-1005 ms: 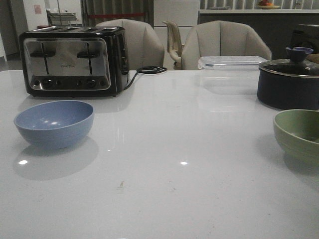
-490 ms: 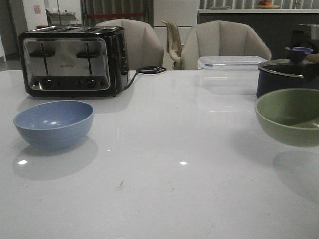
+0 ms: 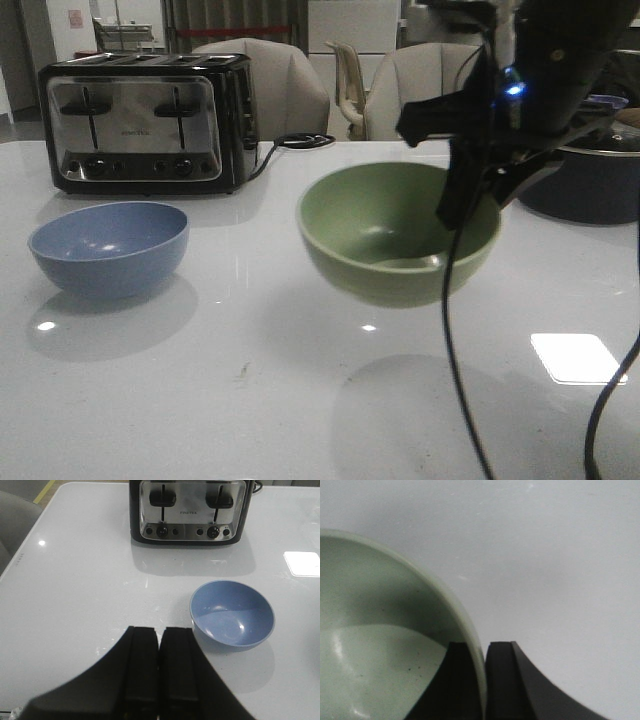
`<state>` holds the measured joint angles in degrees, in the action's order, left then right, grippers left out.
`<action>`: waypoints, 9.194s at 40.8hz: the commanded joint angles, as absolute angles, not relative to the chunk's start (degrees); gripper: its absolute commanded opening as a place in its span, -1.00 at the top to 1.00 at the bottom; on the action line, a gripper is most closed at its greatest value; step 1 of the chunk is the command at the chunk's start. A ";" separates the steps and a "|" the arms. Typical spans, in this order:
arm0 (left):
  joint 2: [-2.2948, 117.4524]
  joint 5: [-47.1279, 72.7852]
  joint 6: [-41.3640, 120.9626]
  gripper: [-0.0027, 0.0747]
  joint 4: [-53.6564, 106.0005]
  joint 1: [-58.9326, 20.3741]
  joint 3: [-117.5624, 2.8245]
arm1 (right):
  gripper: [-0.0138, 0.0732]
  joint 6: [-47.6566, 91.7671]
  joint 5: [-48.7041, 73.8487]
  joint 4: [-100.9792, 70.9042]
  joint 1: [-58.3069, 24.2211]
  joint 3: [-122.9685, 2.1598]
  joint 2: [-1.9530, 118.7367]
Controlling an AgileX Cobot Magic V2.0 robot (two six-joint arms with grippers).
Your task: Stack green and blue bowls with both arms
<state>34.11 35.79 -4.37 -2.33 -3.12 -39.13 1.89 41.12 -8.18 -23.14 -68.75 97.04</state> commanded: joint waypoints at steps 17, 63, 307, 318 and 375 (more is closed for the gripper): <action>34.43 31.02 -4.32 0.67 -2.01 -3.33 -40.77 | -0.23 2.48 38.66 -9.24 -27.36 -77.09 105.96; 34.43 31.02 -4.32 0.67 -2.01 -3.33 -40.77 | -0.46 8.13 40.39 -6.62 -29.37 -47.79 47.09; 56.01 43.28 20.26 -0.34 17.64 -31.07 -56.54 | -0.46 8.13 41.08 -6.62 -29.37 -40.16 31.37; 38.94 43.28 20.26 -0.34 16.75 -31.07 -46.94 | -0.46 8.13 41.03 -6.62 -29.37 -40.16 31.37; 31.60 42.99 -0.64 0.67 -3.30 -29.52 -41.11 | 0.58 8.13 43.18 -6.62 -29.37 -40.16 31.37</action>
<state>31.49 46.60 0.00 -2.93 -29.55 -39.58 7.75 46.93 -6.77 -29.32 -38.59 31.26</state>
